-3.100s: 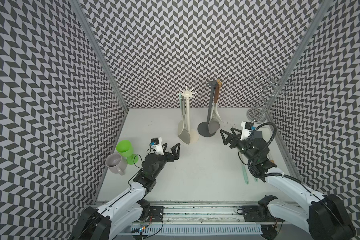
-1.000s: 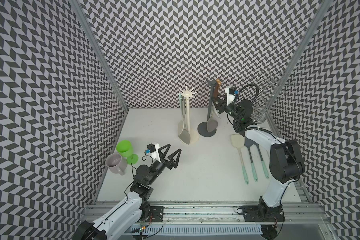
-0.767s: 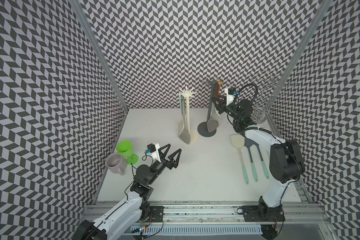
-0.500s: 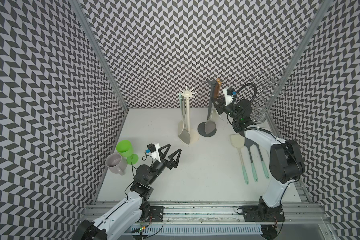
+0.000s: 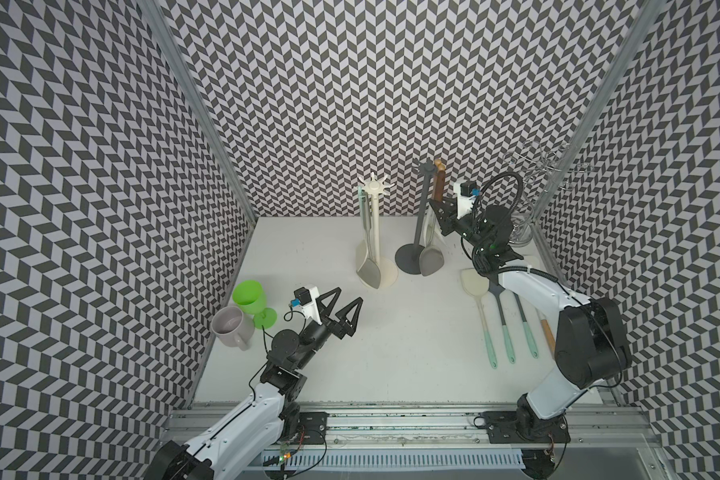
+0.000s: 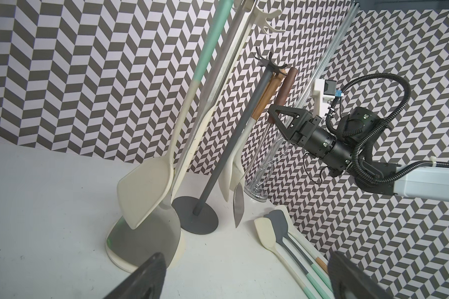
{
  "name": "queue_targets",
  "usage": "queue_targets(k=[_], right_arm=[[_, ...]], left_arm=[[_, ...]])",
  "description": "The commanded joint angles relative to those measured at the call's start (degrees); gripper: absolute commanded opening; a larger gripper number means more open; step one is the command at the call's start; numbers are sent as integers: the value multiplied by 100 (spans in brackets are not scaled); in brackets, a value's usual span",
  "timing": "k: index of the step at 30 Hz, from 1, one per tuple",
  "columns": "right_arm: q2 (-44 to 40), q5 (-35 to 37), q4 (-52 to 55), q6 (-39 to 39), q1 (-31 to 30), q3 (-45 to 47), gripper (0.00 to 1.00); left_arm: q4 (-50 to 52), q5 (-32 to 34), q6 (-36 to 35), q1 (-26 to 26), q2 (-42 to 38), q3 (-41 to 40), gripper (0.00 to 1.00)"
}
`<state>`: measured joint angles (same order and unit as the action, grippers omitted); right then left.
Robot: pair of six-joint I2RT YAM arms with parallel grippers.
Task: Take the spatula off the kitchen utensil rack
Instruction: Take off the spatula from the rack, then place the spatula at the center of the board.
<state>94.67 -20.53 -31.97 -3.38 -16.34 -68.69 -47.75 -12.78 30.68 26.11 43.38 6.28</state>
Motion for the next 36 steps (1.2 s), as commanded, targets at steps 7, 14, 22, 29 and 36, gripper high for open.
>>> queue_targets(k=[7, 14, 22, 29, 36], right_arm=[[-652, 153, -132, 181, -51, 97, 0], [-1253, 551, 1146, 810, -311, 179, 0], [-1758, 1858, 2135, 2091, -1492, 426, 0], [-1636, 2991, 2619, 3111, -2720, 503, 0], [-1582, 3407, 2448, 3412, -3677, 939, 0]], left_arm=[[-103, -24, -112, 27, -63, 3, 99], [-30, -31, -153, 77, -80, 56, 99], [122, -5, -211, 161, -158, 151, 99], [335, 39, -170, 224, -506, 195, 99], [329, 78, 7, 364, -957, 129, 99]])
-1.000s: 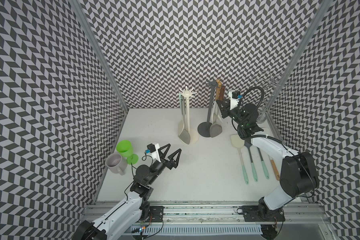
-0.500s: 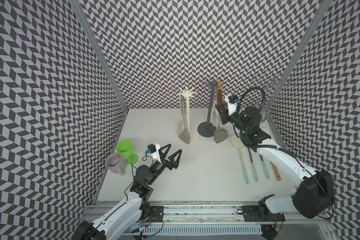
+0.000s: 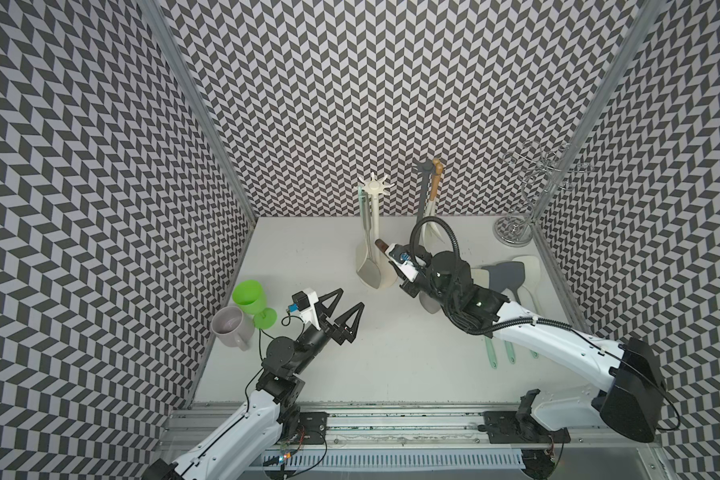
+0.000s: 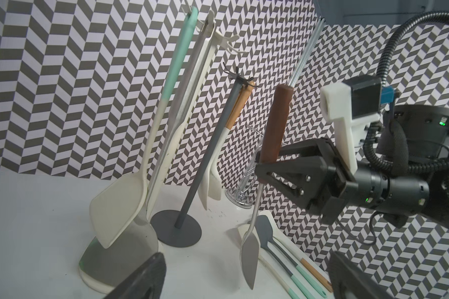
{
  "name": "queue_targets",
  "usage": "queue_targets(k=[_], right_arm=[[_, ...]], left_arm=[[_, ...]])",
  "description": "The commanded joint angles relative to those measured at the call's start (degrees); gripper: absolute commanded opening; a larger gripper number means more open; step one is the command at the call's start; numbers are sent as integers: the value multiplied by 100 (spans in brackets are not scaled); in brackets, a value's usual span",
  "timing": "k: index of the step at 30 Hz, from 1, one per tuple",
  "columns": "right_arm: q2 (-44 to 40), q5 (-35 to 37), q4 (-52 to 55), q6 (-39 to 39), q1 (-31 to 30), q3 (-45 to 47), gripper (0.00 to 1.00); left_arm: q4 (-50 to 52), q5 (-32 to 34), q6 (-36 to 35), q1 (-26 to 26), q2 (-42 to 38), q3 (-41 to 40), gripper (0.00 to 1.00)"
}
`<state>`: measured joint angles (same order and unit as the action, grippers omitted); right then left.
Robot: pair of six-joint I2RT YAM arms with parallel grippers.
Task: Take the spatula off the kitchen utensil rack
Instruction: Place the spatula at the center of the board.
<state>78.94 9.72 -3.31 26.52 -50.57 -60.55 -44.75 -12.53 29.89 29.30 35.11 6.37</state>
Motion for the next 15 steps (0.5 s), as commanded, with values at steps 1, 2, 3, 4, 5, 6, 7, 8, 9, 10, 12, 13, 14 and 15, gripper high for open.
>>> queue_targets(k=[1, 2, 3, 4, 5, 6, 7, 8, 9, 10, 12, 13, 14, 15], right_arm=[[-18, 431, -505, 450, -397, 228, 0], [-33, 452, -582, 490, -513, 320, 0], [-42, 468, -670, 535, -639, 412, 0], [-48, 494, -762, 562, -743, 504, 0], [-48, 501, -809, 583, -826, 570, 0], [-60, 512, -850, 611, -918, 634, 0], [-55, 530, -895, 618, -1012, 699, 0], [-60, 531, -936, 632, -1076, 741, 0], [-61, 545, -991, 660, -1162, 800, 0], [-46, 570, -1051, 685, -1237, 841, 0], [-1, 637, -1077, 743, -1397, 870, 0], [31, 697, -1075, 748, -1488, 866, 0], [72, 757, -1075, 744, -1546, 857, 0], [117, 821, -1075, 750, -1624, 849, 0]], left_arm=[[19, 39, 127, 45, -165, 119, 99], [11, 38, 166, 45, -170, 119, 99], [18, 48, 231, 43, -164, 134, 99], [34, 52, 281, 42, -150, 149, 99], [37, 42, 313, 43, -124, 162, 99], [28, 28, 347, 44, -103, 179, 99], [21, 14, 367, 43, -81, 186, 99], [-4, -5, 382, 33, -62, 181, 99], [-24, -28, 398, 35, -34, 187, 99], [-33, -27, 418, 28, -2, 189, 99], [-64, -51, 440, 3, 84, 193, 98], [-77, -75, 462, -11, 148, 209, 97], [-99, -97, 481, -33, 198, 206, 96], [-130, -141, 499, -52, 253, 207, 93]])
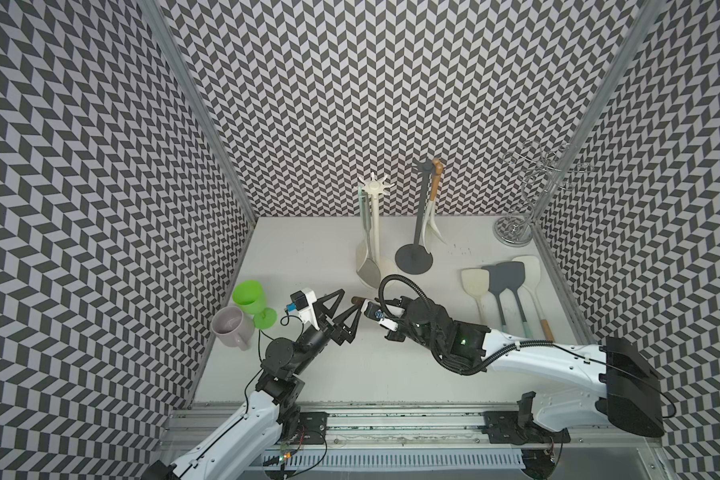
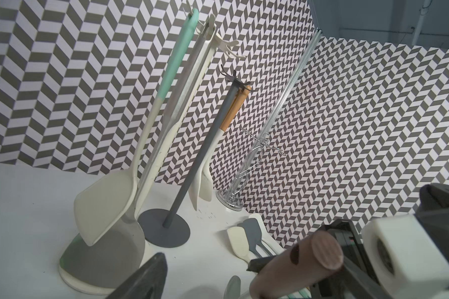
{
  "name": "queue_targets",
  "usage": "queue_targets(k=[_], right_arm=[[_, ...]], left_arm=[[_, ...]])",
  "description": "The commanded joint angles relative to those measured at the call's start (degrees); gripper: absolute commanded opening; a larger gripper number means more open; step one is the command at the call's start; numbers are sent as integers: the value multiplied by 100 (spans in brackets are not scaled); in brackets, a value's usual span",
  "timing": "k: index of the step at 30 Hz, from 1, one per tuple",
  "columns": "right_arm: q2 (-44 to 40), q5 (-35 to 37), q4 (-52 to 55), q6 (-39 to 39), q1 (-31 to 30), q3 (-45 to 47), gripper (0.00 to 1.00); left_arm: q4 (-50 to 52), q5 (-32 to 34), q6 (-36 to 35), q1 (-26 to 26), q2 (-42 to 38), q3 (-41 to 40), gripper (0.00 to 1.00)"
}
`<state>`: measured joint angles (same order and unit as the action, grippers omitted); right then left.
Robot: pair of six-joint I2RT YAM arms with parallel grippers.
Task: Take the spatula off the kitchen utensil rack
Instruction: Place the spatula at the center of the board.
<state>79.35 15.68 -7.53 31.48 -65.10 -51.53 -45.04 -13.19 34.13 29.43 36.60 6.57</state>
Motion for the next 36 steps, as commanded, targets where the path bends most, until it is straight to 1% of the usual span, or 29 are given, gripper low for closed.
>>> queue_targets(k=[1, 5, 8, 9, 13, 14, 15, 17, 18, 24, 26, 27, 28, 30, 31, 32, 35, 36], right_arm=[[129, 280, -645, 277, -238, -76, 0], [342, 373, -636, 340, -388, -121, 0], [503, 480, -694, 340, -459, -129, 0], [560, 517, -735, 340, -454, -125, 0], [674, 671, -952, 287, -451, -88, 0], [681, 688, -1018, 279, -456, -62, 0], [683, 719, -1077, 279, -452, -47, 0], [704, 773, -1149, 269, -452, -41, 0], [719, 791, -1171, 270, -457, -41, 0], [688, 744, -1203, 129, -443, -4, 1], [665, 731, -1091, -28, -442, -44, 15], [646, 709, -997, -144, -440, -62, 33], [602, 716, -943, -247, -433, -76, 47], [473, 673, -753, -657, -412, -102, 63], [396, 629, -634, -872, -395, -118, 70], [309, 578, -468, -1180, -376, -142, 73], [4, 23, 122, -2222, -230, -197, 77], [-103, -124, 335, -2621, -182, -233, 77]], left_arm=[[-126, -101, 89, -83, 162, 189, 91], [-154, -135, 126, -120, 260, 196, 80], [-162, -131, 120, -119, 285, 196, 69], [-172, -134, 115, -119, 308, 193, 62], [-185, -182, 52, -120, 406, 231, 27], [-190, -198, 46, -117, 432, 239, 19], [-190, -207, 26, -120, 465, 251, 12], [-233, -224, 24, -121, 508, 248, 2], [-251, -221, 28, -117, 519, 236, 0], [-326, -201, 27, -122, 400, 178, 0], [-309, -142, 34, -118, 292, 153, 0], [-273, -100, 18, -120, 210, 143, 0], [-248, -47, -5, -116, 153, 135, 0], [-191, 108, -26, -126, 46, 104, 0], [-190, 168, -36, -122, 4, 90, 0], [-183, 227, -38, -130, -44, 81, 0], [-160, 390, -13, -130, -115, 54, 0], [-147, 446, 1, -125, -121, 59, 0]])
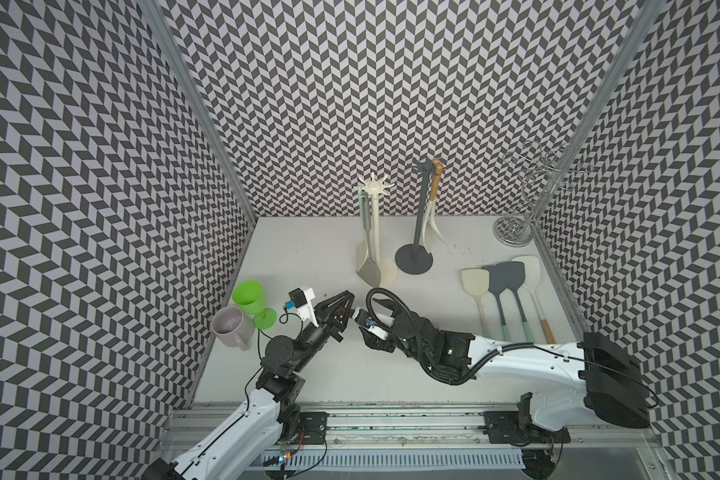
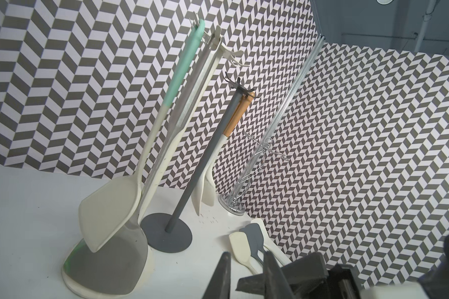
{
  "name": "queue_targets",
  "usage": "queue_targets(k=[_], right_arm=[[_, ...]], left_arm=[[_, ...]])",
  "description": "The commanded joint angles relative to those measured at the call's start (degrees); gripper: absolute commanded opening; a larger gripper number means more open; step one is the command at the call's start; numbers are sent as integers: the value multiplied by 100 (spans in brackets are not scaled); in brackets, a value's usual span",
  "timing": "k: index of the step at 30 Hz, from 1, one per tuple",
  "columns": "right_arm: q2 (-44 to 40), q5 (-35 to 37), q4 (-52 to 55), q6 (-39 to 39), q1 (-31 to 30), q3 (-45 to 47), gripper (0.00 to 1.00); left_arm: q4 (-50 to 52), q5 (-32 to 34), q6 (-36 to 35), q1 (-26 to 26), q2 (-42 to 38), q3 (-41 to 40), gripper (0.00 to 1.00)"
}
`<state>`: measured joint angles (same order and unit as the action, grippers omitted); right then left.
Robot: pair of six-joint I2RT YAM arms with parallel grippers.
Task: Take the spatula off the kitchen utensil rack
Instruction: Place the spatula at the center of the board.
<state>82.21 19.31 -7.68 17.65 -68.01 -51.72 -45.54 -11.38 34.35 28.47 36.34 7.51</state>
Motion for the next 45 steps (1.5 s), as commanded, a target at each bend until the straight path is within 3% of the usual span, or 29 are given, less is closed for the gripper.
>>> queue_targets(k=[1, 4, 7, 9, 11, 19, 23, 29, 34, 45], right_arm=[[-490, -606, 512, -1578, 145, -232, 77], [-902, -1111, 750, -2974, 365, -119, 86], [-1379, -2164, 352, -4570, 813, 421, 100], [-1686, -3195, -324, -5632, 1096, 948, 100], [-1845, -3591, -852, -6637, 1149, 1302, 100], [-1489, -4020, -2194, -9775, 1155, 2096, 99], [-1103, -3676, -3328, -11552, 1156, 2672, 89], [-769, -2562, -3743, -12620, 1158, 2795, 90], [-334, -2124, -3982, -13121, 1183, 2571, 87], [730, -2223, -4853, -13627, 1307, 2141, 49]], left_arm=[[-91, 303, -18, -32, -99, -24, 0], [-30, 395, -23, -34, -84, 59, 0], [-16, 468, -27, -24, -22, 152, 0], [-40, 503, -63, -25, 37, 187, 0], [-113, 530, -84, -22, 98, 181, 0], [-558, 507, -237, -21, 417, 38, 0], [-630, 492, -322, -20, 437, -34, 0], [-553, 426, -402, -23, 309, -52, 0], [-557, 375, -365, -24, 213, -88, 0], [-699, 207, -297, -3, 277, -135, 0]])
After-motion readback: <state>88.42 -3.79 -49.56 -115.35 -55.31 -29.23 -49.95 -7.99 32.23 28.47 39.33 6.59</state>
